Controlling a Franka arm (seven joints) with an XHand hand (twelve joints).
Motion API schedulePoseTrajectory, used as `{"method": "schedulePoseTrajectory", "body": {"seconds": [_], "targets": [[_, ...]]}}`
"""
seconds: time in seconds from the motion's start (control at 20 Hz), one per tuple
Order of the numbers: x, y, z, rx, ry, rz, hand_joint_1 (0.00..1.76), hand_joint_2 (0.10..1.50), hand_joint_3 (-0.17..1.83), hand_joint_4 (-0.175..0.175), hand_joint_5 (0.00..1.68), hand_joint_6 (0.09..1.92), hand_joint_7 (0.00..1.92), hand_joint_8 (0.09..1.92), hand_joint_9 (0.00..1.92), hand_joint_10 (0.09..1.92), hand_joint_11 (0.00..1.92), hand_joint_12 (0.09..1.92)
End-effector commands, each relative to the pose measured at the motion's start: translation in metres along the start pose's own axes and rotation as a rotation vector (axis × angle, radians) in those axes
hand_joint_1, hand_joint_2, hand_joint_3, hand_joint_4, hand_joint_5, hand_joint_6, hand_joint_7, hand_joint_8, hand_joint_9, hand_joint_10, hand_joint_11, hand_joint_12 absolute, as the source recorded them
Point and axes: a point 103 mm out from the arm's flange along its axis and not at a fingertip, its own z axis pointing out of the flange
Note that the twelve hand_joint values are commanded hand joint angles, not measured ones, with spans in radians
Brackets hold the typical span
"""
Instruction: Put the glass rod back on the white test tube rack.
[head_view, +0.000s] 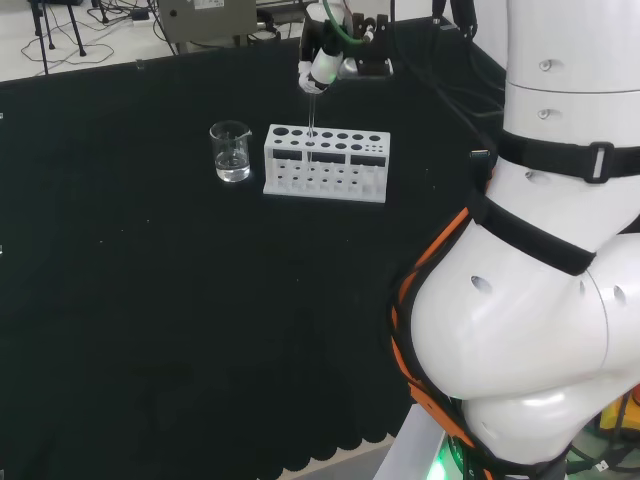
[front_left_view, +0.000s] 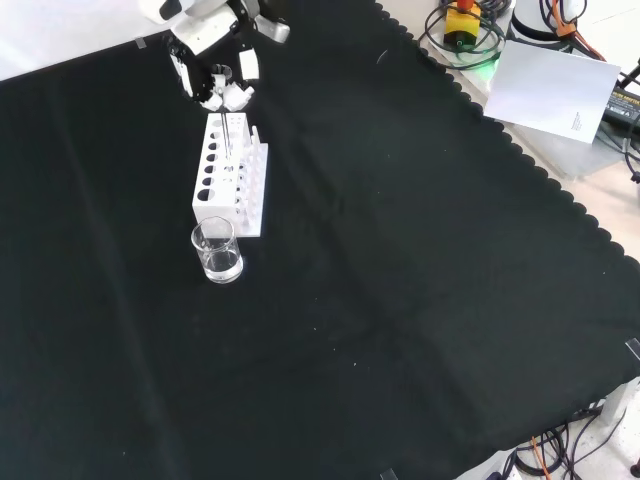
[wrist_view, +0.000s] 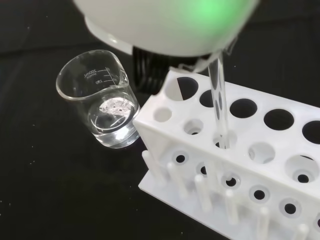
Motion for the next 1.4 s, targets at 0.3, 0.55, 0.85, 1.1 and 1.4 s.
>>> {"method": "schedulePoseTrajectory", "body": {"seconds": [0.3, 0.55, 0.85, 1.1, 1.4], "targets": [[-0.006, 0.000, 0.003, -0.004, 0.022, 0.012, 1.25, 0.52, 0.92, -0.175, 1.26, 0.72, 1.48, 0.94, 1.86, 0.66, 1.38, 0.70], [-0.003, -0.005, -0.006, -0.011, 0.008, 0.005, 1.35, 0.66, 0.65, -0.175, 1.04, 0.80, 1.33, 0.71, 1.85, 0.71, 1.42, 0.70], [-0.001, -0.012, -0.014, -0.019, -0.005, 0.005, 1.35, 0.40, 0.94, -0.175, 0.66, 0.97, 1.07, 0.74, 1.85, 0.72, 1.51, 0.68], [-0.003, -0.014, -0.015, -0.021, -0.004, 0.009, 1.36, 0.38, 0.95, -0.175, 0.60, 0.96, 1.02, 0.74, 1.84, 0.72, 1.52, 0.68], [-0.005, -0.014, -0.015, -0.020, -0.004, 0.015, 1.37, 0.38, 0.95, -0.175, 0.59, 0.96, 1.02, 0.75, 1.84, 0.72, 1.52, 0.68]]}}
